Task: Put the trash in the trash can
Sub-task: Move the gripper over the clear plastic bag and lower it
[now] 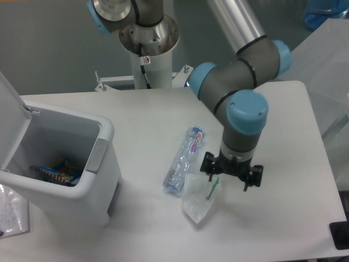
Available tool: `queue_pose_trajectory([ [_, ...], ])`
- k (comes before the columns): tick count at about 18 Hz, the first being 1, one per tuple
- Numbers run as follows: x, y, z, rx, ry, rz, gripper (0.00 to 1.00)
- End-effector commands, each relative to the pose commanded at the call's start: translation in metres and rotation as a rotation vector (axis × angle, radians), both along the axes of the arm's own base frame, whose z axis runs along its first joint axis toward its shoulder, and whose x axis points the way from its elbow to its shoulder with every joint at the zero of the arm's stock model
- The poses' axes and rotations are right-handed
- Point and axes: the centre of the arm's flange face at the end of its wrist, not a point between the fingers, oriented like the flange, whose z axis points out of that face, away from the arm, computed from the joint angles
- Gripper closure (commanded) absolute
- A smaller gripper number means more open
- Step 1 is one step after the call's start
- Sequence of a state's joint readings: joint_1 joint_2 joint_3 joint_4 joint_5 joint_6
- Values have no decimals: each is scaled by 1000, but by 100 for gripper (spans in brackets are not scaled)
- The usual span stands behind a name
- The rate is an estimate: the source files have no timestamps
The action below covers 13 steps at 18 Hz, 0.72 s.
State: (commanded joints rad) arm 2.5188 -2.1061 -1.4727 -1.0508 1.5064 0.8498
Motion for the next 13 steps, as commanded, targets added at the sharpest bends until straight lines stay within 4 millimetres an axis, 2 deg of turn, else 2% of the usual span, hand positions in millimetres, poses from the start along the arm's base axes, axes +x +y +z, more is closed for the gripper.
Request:
queue_pose_trajectory([
  [2, -4, 3, -10, -9, -7, -3, 0],
  [6, 1, 6, -37, -41, -39, -4, 0],
  [9, 2, 6, -49, -54, -53, 10, 31],
  [13, 4, 9, -58, -105, -30, 0, 86],
])
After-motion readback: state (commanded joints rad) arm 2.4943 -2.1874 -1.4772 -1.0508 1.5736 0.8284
